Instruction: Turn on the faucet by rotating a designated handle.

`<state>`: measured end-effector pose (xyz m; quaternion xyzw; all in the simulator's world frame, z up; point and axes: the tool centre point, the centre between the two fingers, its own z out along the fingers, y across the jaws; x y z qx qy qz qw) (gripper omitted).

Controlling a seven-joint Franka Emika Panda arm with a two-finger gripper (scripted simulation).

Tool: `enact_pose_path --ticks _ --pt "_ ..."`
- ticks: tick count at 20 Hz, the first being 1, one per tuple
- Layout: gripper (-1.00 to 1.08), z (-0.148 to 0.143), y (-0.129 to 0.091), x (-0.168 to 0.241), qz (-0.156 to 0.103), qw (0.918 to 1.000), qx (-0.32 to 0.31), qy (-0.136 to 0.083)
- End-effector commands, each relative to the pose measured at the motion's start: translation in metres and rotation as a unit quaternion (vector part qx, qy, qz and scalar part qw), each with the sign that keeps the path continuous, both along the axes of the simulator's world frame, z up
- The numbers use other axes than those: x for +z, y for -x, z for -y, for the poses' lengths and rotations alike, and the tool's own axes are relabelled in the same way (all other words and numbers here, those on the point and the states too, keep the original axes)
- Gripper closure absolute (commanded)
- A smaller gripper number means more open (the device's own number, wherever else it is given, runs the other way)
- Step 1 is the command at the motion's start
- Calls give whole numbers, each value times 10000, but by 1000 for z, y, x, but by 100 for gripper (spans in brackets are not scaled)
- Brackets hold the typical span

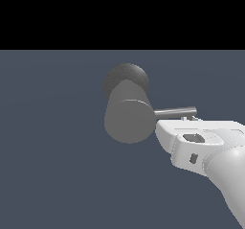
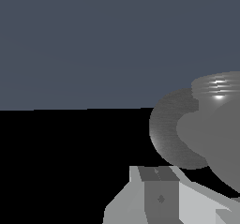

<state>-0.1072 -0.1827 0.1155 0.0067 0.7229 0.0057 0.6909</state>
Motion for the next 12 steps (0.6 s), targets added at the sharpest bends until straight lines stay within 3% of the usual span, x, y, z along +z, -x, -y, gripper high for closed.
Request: enact_pose_path --ticks 1,12 --pt "108 -3 0 15 75 10000 6 16" --pt "108 -12 -1 57 163 9999 11 33"
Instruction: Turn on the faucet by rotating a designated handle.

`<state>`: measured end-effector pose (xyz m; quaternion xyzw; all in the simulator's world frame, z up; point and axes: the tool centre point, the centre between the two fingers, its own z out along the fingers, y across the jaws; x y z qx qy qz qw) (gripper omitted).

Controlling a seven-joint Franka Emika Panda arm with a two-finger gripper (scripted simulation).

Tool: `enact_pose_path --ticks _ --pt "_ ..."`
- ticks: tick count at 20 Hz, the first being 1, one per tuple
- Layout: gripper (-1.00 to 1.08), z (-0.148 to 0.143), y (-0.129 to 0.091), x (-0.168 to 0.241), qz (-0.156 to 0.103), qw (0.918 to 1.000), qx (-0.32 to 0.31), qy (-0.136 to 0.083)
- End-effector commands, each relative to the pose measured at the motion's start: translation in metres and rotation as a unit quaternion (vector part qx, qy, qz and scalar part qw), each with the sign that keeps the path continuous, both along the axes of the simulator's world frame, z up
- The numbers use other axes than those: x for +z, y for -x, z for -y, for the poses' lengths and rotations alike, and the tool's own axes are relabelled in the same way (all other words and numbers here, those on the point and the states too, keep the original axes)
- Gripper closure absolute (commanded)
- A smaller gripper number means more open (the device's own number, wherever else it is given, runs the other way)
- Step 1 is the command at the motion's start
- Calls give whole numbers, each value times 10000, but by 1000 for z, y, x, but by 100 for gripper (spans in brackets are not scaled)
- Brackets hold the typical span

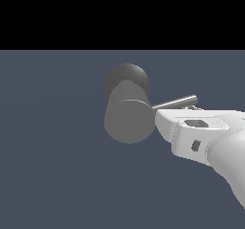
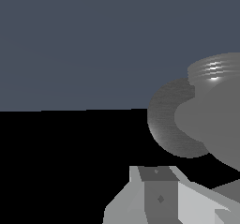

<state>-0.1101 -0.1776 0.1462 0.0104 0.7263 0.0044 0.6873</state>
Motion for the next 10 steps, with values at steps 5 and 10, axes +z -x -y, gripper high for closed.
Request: enact_pose_path --ticks 5,10 --pt "108 -12 -4 45 253 9997 48 58" --pt "108 -8 0 25 15 10000 7 7"
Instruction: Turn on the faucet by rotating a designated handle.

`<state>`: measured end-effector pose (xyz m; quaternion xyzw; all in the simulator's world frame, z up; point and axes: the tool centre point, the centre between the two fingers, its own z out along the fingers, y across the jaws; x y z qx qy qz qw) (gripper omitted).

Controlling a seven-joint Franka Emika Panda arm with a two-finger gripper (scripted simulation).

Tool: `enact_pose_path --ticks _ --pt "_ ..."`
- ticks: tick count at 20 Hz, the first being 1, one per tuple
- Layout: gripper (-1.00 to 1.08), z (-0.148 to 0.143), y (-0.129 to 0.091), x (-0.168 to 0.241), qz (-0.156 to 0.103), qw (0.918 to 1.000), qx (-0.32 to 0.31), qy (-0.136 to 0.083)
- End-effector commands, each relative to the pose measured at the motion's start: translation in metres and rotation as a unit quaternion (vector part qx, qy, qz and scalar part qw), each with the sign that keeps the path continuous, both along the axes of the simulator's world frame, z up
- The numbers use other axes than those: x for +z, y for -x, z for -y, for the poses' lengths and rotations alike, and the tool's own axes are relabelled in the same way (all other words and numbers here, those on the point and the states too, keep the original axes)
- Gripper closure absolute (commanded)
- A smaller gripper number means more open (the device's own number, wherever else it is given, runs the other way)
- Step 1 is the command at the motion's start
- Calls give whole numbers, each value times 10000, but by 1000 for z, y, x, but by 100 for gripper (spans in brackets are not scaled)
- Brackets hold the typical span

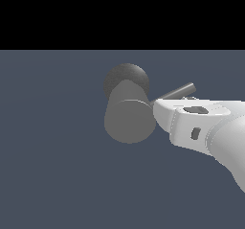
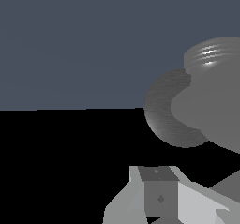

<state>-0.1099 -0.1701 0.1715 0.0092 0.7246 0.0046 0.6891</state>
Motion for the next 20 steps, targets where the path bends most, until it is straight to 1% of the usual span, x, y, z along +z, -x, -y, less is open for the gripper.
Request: enact_pose_path --ticks 1,20 --pt "108 -3 0 3 2 10000 -2 3" --pt "108 -41 -3 69 212 9998 33 47"
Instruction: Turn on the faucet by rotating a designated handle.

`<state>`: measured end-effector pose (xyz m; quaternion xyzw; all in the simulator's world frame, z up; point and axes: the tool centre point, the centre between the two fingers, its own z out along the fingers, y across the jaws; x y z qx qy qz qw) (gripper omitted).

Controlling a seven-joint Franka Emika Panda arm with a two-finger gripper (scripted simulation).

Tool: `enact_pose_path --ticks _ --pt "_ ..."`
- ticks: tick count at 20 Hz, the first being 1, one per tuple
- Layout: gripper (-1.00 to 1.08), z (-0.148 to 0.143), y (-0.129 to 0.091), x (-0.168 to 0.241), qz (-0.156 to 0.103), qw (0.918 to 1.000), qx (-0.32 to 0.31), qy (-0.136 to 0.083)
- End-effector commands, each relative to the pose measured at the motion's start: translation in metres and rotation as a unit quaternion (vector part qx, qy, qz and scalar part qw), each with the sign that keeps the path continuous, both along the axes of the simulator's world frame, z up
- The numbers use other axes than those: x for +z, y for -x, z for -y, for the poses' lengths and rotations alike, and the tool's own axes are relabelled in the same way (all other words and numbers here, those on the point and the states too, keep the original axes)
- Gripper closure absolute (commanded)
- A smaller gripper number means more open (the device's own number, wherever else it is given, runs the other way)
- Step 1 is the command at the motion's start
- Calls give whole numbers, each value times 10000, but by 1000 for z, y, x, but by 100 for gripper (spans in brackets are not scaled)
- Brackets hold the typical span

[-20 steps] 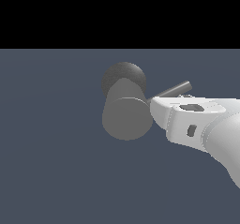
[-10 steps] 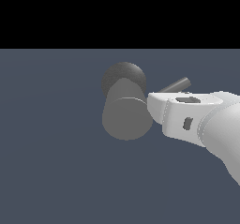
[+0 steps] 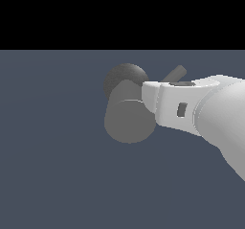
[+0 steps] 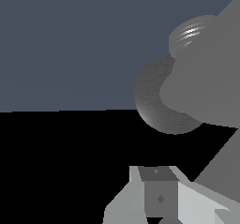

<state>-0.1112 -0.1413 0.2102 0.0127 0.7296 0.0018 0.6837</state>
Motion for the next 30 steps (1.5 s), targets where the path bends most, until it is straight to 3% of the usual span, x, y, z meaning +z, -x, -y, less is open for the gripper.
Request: enact_pose_path --ticks 1,4,5,28,29,30 --pt "108 -14 -4 33 296 9995 79 54" --pt "108 -18 -4 40 319 9994 82 59" --pt "108 -6 0 3 -43 10000 -2 -9" --pt "108 -74 -4 69 310 9995 79 57" --pt "108 -50 5 29 -133 9998 -146 4" --pt "108 -46 2 22 -203 9996 -181 -5"
